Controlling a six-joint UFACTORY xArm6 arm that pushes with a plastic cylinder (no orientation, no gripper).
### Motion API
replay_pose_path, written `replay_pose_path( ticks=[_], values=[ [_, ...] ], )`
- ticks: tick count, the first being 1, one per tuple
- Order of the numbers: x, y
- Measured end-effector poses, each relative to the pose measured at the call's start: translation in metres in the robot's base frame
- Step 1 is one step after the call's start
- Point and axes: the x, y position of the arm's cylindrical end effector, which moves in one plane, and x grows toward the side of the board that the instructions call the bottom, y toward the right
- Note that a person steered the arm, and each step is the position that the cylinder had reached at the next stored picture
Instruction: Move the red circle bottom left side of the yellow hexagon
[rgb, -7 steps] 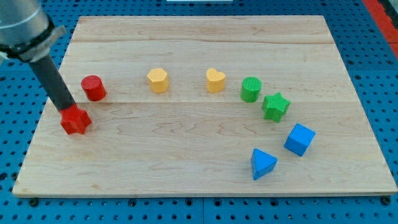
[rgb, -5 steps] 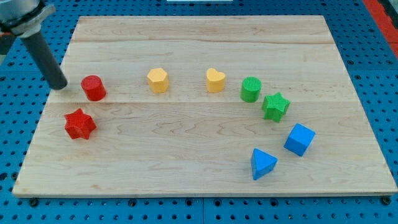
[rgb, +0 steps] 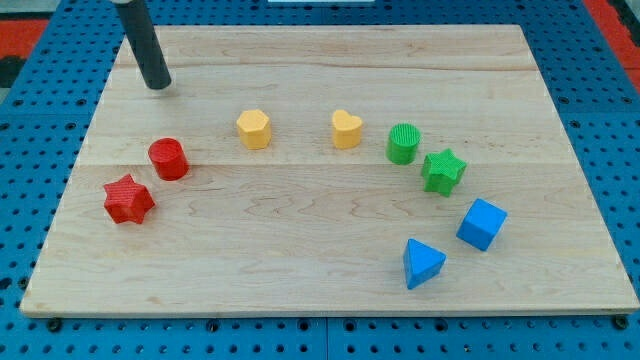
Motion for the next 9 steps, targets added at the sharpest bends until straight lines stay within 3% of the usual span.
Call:
replay_pose_path(
  ticks=[2,3,4,6,7,9],
  values=[
    [-0.014,-0.013],
    [-0.016,-0.081],
    [-0.016,-0.092],
    [0.097,-0.072],
    [0.126,-0.042],
    [0.14,0.054]
  ],
)
